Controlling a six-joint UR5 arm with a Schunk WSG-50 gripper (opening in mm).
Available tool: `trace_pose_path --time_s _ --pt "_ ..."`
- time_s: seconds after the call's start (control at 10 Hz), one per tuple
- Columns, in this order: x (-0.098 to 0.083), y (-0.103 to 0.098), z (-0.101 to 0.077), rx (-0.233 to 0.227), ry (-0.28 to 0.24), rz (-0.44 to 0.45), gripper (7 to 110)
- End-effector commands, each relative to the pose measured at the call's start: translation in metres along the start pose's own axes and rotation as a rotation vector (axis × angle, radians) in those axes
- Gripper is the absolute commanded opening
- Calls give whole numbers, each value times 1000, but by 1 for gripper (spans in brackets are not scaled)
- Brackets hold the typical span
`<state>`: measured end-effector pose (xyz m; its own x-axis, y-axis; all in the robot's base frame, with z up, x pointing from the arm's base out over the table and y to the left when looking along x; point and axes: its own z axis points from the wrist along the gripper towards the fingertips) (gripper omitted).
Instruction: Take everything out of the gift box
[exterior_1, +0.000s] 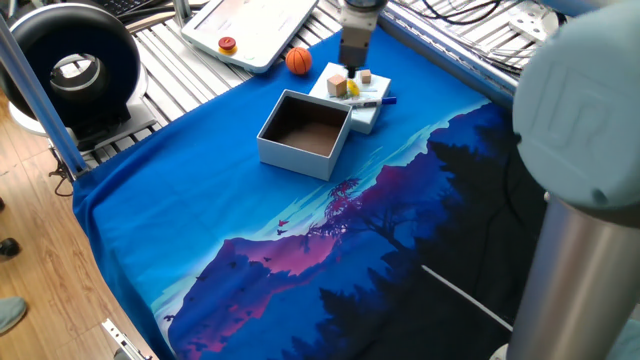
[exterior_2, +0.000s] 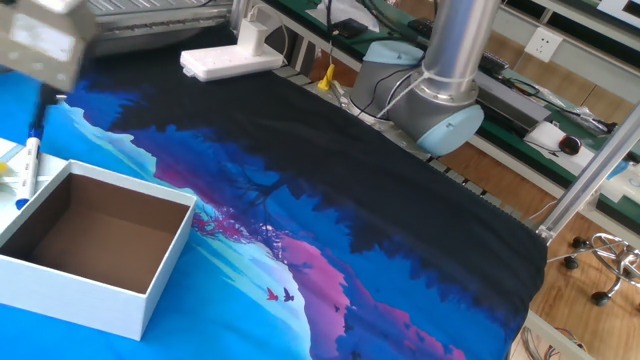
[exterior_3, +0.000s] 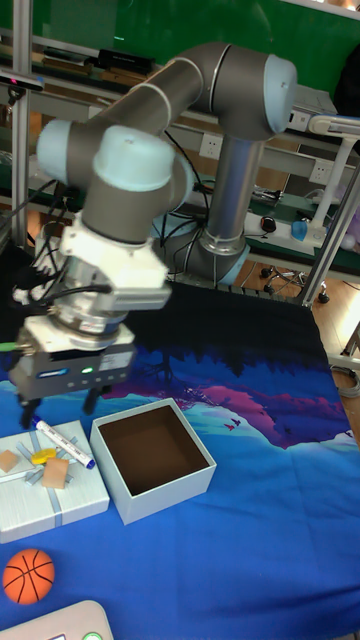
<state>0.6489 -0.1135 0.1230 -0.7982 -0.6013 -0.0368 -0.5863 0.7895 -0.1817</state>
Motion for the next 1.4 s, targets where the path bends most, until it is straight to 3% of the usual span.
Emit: trace_pose_path --time_s 0.0,0.2,0.3,0.4,0.5,0.7,0.8,0.9,1.0,1.1,1.3 --pt "-25 41 -16 -62 6 47 44" --pt "-60 40 -3 -57 -35 106 44" --pt "-80 40 4 -62 -80 166 44" --pt "-83 44 5 -73 -71 195 44" --pt "-84 61 5 -117 -50 237 44" --pt "-75 85 7 -166 -10 250 44" --pt "-76 112 7 -246 -3 276 7" --pt "-83 117 12 -239 -16 360 7" --pt "-80 117 15 -205 13 446 7" --pt "-82 121 16 -204 10 481 7" --pt "-88 132 11 -258 1 500 7"
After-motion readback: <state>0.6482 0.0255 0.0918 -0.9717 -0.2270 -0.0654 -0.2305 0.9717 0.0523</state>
